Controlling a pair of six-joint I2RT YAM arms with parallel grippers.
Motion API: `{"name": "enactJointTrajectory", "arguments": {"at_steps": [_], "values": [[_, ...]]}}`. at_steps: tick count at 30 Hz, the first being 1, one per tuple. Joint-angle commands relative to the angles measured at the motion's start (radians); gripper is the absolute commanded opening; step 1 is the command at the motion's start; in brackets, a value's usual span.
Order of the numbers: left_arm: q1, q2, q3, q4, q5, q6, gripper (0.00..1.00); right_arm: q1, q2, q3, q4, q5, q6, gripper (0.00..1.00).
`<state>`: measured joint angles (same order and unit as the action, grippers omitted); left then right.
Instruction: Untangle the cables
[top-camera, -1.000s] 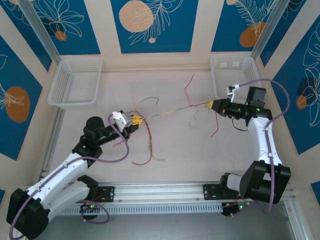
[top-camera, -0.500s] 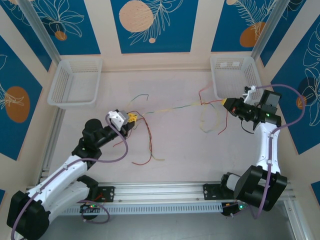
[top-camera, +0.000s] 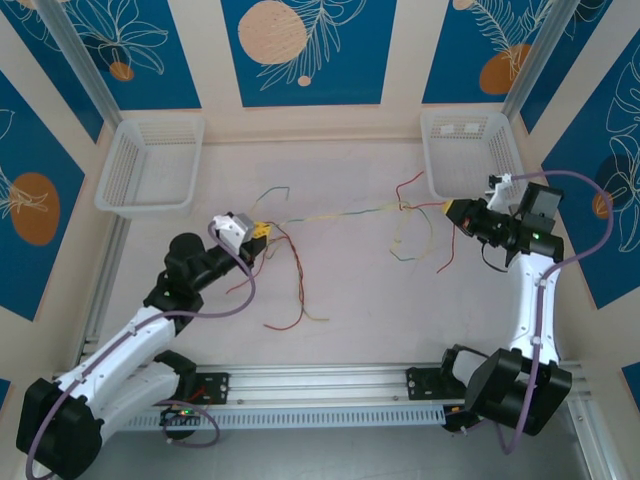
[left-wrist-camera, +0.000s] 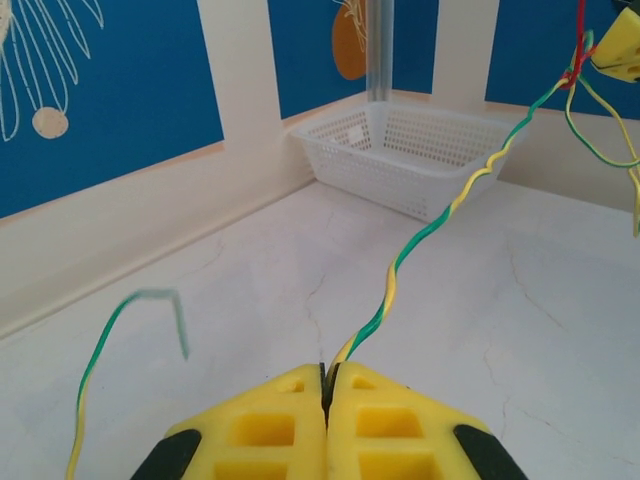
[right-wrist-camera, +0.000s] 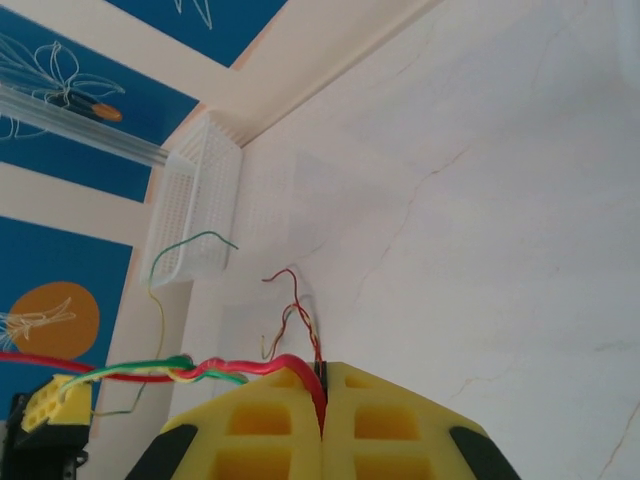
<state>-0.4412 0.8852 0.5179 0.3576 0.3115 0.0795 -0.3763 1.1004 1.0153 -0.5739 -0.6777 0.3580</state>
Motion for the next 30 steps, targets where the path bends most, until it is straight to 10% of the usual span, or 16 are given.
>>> {"name": "enactJointTrajectory", "arguments": {"at_steps": [1, 5, 10, 23, 30], "values": [[0.037, 0.028, 0.085, -0.074, -0.076, 0.007, 0.0, 0.108, 0.036, 0.059, 0.098, 0.107, -0.058, 0.0], [-0.084, 0.134, 0.188, -0.149, -0.058, 0.081, 0.0, 0.436, 0.099, 0.096, 0.13, 0.105, -0.08, 0.0], [-0.133, 0.167, 0.181, -0.047, -0.014, 0.053, 0.0, 0.591, 0.187, 0.125, 0.165, 0.178, -0.035, 0.0], [-0.061, 0.043, 0.075, -0.068, -0.228, 0.017, 0.0, 0.279, 0.06, 0.001, 0.179, 0.194, 0.119, 0.0], [-0.054, 0.153, 0.152, -0.117, -0.028, 0.007, 0.0, 0.358, 0.092, 0.063, 0.091, 0.066, 0.007, 0.0]]}}
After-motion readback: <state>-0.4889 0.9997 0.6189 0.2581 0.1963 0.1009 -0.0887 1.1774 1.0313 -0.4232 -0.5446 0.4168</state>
